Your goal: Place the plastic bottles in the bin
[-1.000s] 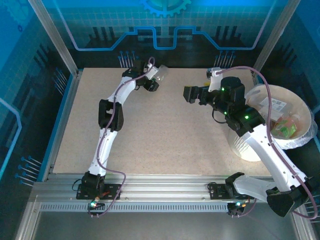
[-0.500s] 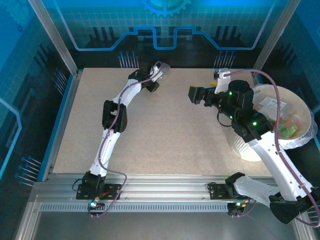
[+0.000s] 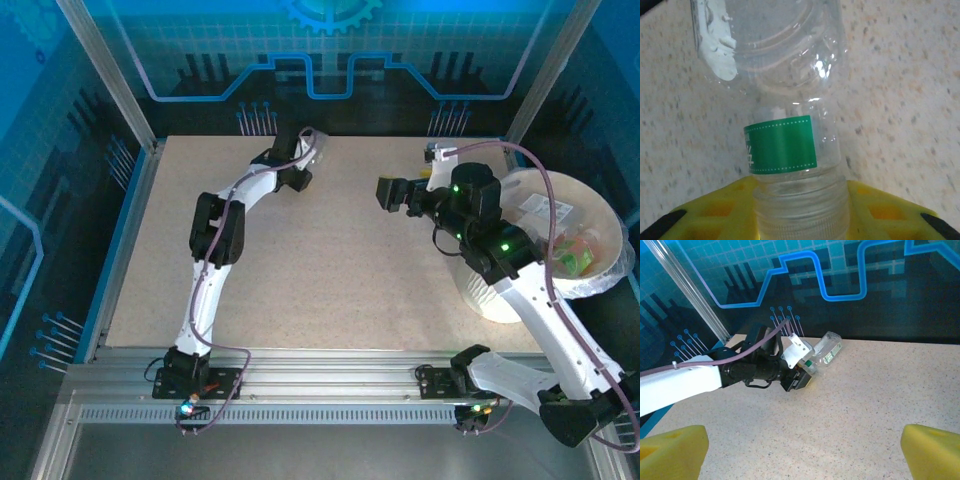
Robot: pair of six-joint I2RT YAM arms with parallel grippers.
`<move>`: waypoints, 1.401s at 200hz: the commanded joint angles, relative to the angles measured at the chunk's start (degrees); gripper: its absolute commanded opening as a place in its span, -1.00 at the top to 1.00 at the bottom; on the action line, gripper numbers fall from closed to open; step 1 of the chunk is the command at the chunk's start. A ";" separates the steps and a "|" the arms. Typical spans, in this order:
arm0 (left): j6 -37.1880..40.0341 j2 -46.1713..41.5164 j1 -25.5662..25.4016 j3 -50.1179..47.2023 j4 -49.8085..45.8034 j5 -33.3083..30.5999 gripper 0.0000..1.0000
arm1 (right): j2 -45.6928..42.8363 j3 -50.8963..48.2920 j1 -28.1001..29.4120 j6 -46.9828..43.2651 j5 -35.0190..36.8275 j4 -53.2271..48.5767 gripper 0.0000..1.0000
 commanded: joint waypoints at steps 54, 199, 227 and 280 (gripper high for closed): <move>-2.00 -10.43 -4.88 -9.57 2.23 -4.10 0.44 | 0.82 -0.95 0.72 3.73 -2.57 0.00 -0.99; -23.52 -47.83 -17.20 -56.33 24.84 2.09 0.47 | 3.42 -7.95 -1.19 17.96 0.67 4.91 -1.00; -25.35 -53.74 -22.71 -63.13 30.25 -1.36 0.47 | 6.03 -8.43 -3.56 23.56 -5.03 7.50 -1.00; -24.48 -57.77 -32.39 -68.02 37.40 -7.10 0.48 | 11.46 -7.97 -5.10 28.81 -6.76 7.37 -1.00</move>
